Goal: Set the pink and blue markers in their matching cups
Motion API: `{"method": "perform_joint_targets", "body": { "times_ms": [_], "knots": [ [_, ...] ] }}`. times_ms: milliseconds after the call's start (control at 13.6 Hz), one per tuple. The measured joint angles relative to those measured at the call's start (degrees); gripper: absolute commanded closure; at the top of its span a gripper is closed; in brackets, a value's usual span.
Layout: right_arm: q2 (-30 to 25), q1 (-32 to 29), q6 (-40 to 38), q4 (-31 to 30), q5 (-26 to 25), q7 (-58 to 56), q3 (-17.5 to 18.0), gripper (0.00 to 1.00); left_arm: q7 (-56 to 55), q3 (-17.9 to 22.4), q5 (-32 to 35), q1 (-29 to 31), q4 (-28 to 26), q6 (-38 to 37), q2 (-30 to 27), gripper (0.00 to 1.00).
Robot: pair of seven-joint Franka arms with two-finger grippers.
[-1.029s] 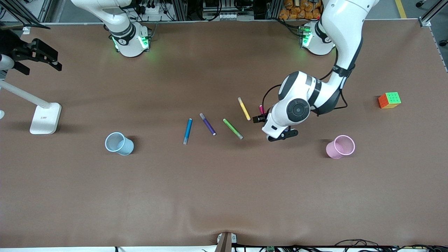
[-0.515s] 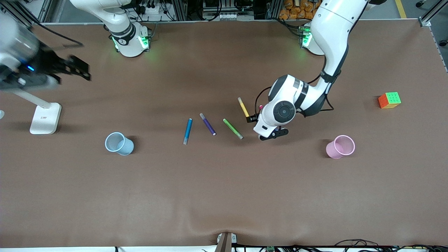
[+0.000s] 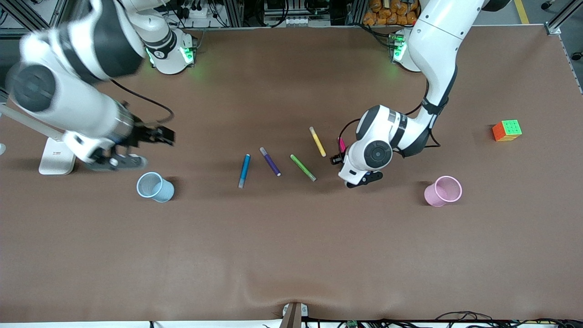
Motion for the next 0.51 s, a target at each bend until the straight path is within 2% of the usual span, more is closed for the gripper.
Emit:
{"method": "perform_joint_targets", "body": {
  "times_ms": [221,515],
  "knots": [
    [5.71,4.08,6.39,0.05,0.02,5.72,0.04,0.00,0.00,0.03,0.00,0.04,0.05,1.03,1.18,0.34],
    [12.99,6.86,16.13,0.11,0.03,9.07,0.02,0.00,0.00,0.22,0.00,0.60,0.15,1.17,1.61,0.54]
  ]
}}
